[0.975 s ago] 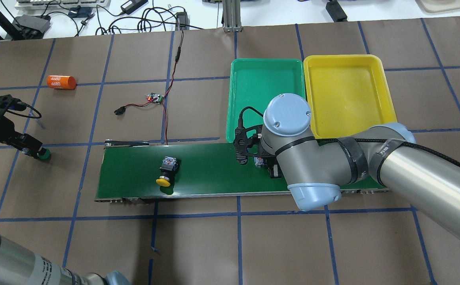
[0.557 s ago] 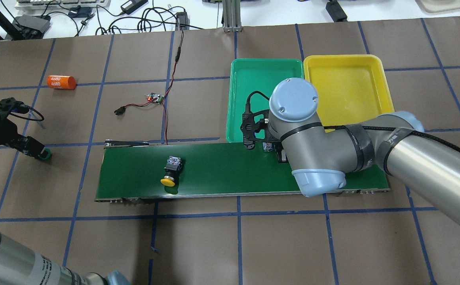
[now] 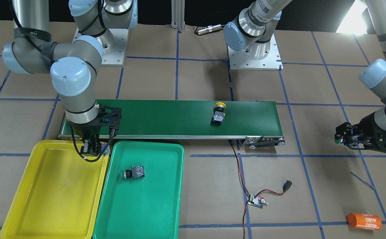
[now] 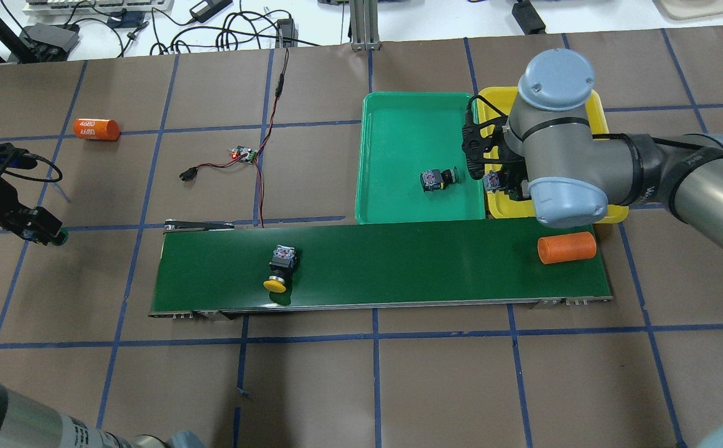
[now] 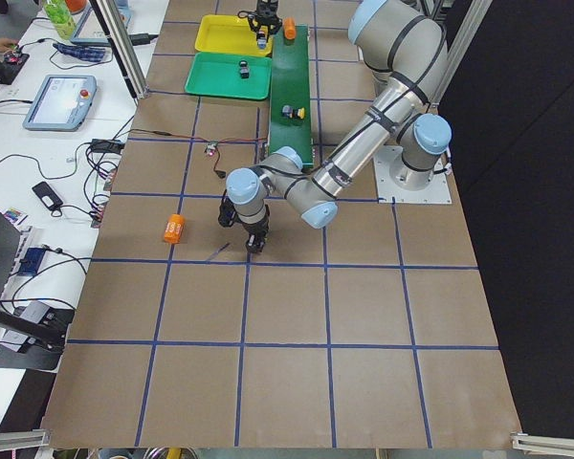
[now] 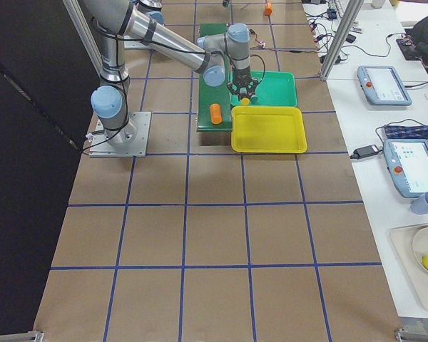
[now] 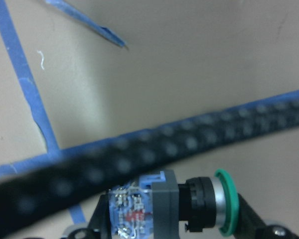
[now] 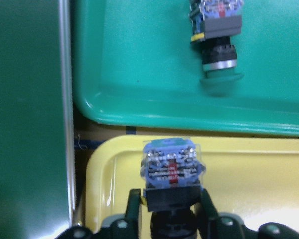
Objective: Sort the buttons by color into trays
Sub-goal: 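Place yellow button in yellow tray with right while left lifts green button, then place green button on belt with left while right returns to belt end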
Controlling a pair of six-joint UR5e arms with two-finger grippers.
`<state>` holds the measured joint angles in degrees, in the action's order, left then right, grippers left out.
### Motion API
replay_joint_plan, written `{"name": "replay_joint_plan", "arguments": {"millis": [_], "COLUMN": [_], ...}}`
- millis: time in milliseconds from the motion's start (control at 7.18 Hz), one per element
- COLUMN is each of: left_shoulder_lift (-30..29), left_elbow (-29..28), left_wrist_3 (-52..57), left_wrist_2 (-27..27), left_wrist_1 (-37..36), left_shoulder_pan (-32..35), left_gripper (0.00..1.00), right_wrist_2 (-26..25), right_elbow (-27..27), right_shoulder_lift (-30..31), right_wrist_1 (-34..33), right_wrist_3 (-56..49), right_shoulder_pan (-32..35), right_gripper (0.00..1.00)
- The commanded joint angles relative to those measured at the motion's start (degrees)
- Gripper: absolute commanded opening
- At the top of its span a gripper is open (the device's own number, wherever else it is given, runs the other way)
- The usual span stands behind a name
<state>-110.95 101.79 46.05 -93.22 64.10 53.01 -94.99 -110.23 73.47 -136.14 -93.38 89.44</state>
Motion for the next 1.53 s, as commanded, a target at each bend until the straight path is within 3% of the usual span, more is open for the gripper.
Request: {"name": "replay_joint_plan", "arguments": {"millis": [0,139,418,697,836,975,1115,1393], "left_shoulder_lift": [10.1,14.5,20.7,21.5,20.6,19.9,19.3,19.8], "left_elbow": [2.3,6.1,13.9,18.2,20.1,22.3,22.6,18.5], "left_wrist_3": [-15.6,-24.1,-38.5,-43.9,-43.7,-43.4,-41.5,-41.1], "left_wrist_2": [0.3,1.1,2.8,3.2,3.2,3.2,3.4,3.0], "left_wrist_1": [7.3,7.3,6.5,4.8,2.7,-1.9,-5.6,-4.6], "left_shoulder_pan": [10.5,16.7,27.7,33.5,33.9,33.9,33.7,32.2], "left_gripper": [0.05,0.05,0.05,0.05,0.29,0.59,1.0,1.0], "right_wrist_2": [0.4,1.4,3.2,3.2,3.3,3.4,3.4,3.1], "right_elbow": [-0.3,-0.5,-0.7,-2.3,-6.2,-10.2,-12.8,-13.3], "right_shoulder_lift": [-2.7,-2.2,0.0,3.6,6.5,9.6,11.4,11.3], "right_wrist_1": [-2.4,-2.0,-0.9,5.3,5.5,4.6,4.5,4.5], "right_wrist_3": [-2.6,-2.3,-2.2,-1.9,-0.1,1.0,1.4,6.6], "right_shoulder_pan": [-2.4,-2.3,-1.4,2.5,4.2,5.6,7.7,10.1], "right_gripper": [0.74,0.88,0.91,0.91,0.91,0.98,1.0,1.0]}}
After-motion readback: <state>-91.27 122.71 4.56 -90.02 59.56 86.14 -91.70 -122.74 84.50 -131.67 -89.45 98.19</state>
